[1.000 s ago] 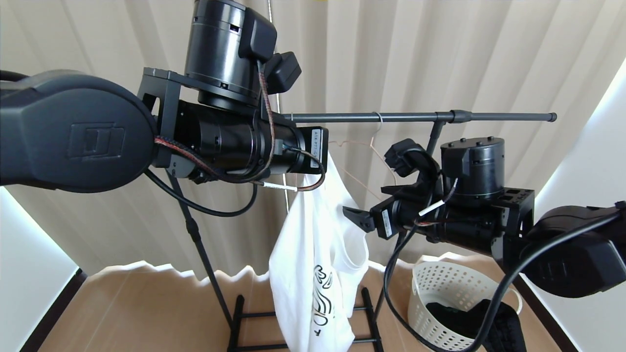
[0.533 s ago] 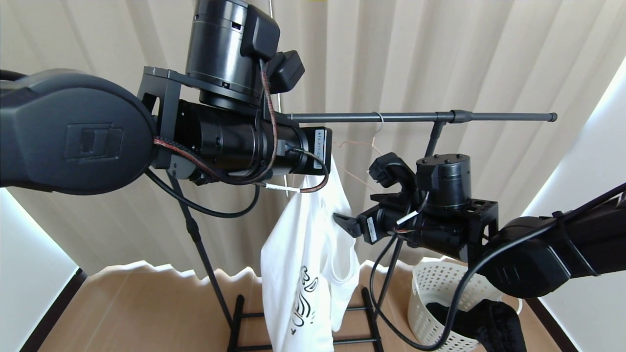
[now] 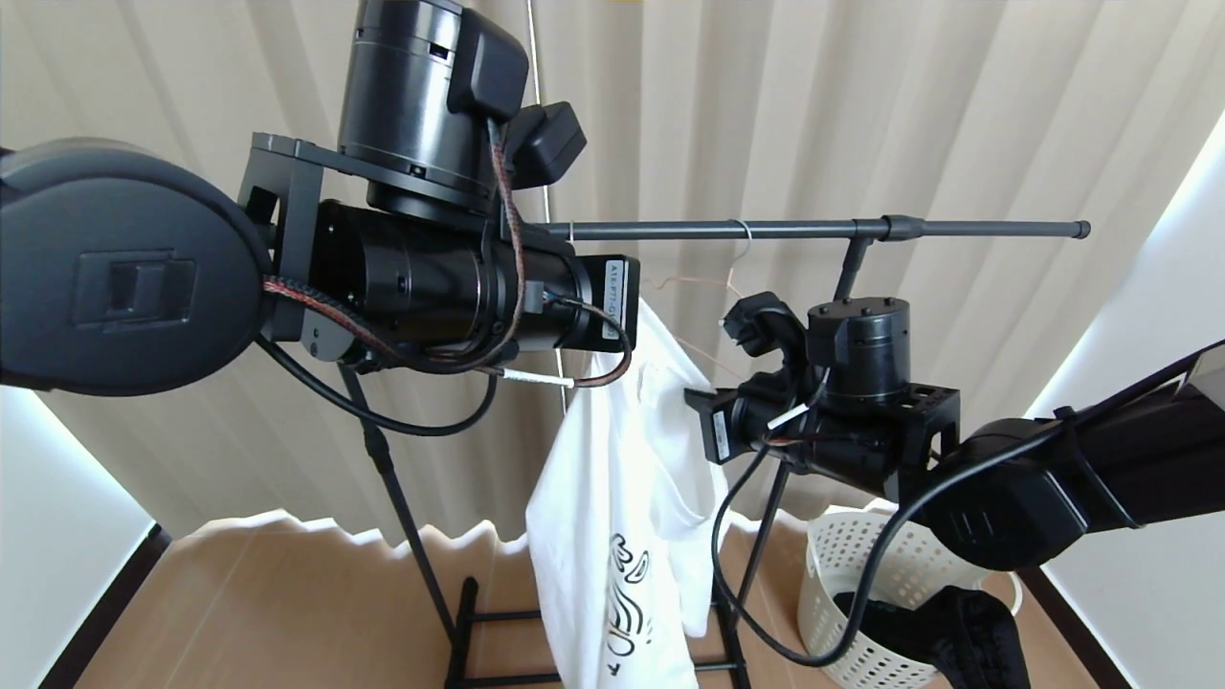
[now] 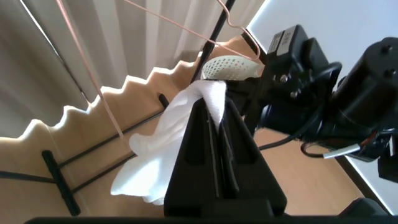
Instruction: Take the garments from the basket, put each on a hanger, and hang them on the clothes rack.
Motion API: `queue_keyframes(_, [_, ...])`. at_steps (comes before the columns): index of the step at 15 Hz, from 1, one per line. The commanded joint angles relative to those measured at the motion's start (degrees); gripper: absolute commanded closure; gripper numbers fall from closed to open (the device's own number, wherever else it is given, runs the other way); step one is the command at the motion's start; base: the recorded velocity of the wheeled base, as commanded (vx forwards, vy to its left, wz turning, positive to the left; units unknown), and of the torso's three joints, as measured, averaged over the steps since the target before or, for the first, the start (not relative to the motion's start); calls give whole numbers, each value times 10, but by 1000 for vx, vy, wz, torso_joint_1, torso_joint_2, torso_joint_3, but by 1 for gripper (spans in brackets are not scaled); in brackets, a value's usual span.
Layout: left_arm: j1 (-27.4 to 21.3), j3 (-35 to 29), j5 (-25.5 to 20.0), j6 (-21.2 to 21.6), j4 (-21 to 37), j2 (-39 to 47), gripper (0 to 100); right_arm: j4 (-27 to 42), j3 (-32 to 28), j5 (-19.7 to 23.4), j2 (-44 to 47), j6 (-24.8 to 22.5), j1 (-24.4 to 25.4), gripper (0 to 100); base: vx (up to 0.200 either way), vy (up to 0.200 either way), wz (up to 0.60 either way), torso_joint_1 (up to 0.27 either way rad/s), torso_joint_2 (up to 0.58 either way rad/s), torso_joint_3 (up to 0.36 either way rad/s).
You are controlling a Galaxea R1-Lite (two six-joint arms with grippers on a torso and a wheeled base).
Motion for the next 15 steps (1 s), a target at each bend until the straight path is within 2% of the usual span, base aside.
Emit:
queue_keyframes(1, [1, 10, 0, -1, 0, -9, 100, 2, -5, 0, -17, 0, -20, 100, 0, 0, 0, 0, 0, 0])
queue_keyframes(6, [28, 77, -2, 2, -2, -5, 100, 20, -2, -11, -89, -13, -54, 100, 0, 0, 0, 0, 0, 0])
queue_keyframes(9, [28, 99, 0, 13, -2, 7, 100, 81, -1, -14, -140, -24, -52, 100, 0, 0, 0, 0, 0, 0])
queue_keyframes(10, [28, 104, 0, 21, -2, 9, 0, 82, 3, -15, -143, -29, -50, 100, 0, 0, 0, 0, 0, 0])
queue_keyframes(13, [27, 102, 4, 26, -2, 18, 0, 80, 11, -64, -144, -62, -47, 100, 0, 0, 0, 0, 0, 0])
queue_keyframes(15, [30, 102, 5, 26, -3, 24, 0, 80, 19, -73, -146, -74, -41, 100, 0, 0, 0, 0, 0, 0])
